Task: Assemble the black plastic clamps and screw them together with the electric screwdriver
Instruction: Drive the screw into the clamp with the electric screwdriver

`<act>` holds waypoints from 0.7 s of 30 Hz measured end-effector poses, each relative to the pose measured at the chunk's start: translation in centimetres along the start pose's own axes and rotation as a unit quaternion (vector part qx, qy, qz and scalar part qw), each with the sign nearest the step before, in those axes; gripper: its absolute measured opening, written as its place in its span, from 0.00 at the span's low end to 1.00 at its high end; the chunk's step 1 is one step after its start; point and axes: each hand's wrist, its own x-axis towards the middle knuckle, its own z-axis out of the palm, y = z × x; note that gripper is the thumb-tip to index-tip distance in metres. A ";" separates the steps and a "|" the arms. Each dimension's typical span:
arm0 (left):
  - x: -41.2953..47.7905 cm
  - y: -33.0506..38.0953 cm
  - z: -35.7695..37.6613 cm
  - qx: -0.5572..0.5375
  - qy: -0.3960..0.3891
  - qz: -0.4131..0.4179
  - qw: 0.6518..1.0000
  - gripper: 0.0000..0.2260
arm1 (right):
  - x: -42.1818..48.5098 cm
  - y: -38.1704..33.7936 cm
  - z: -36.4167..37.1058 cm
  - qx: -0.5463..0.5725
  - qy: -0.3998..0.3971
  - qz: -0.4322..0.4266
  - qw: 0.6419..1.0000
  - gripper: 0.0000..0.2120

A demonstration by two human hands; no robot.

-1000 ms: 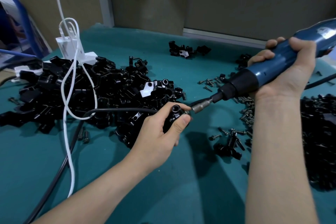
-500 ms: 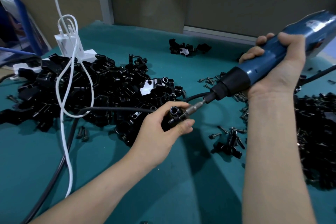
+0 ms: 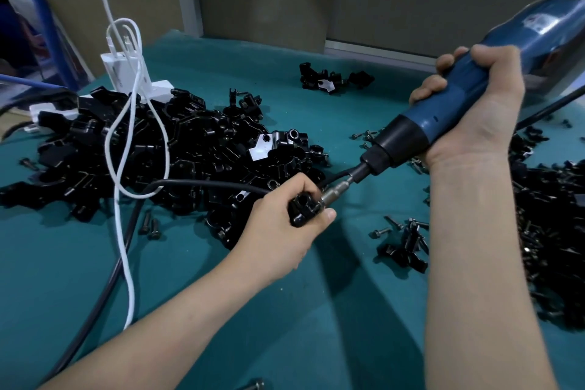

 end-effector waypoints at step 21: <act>-0.2 0.0 0.2 0.015 0.022 -0.029 0.999 0.14 | 0.9 1.0 -0.6 -0.096 0.110 0.030 0.989 0.07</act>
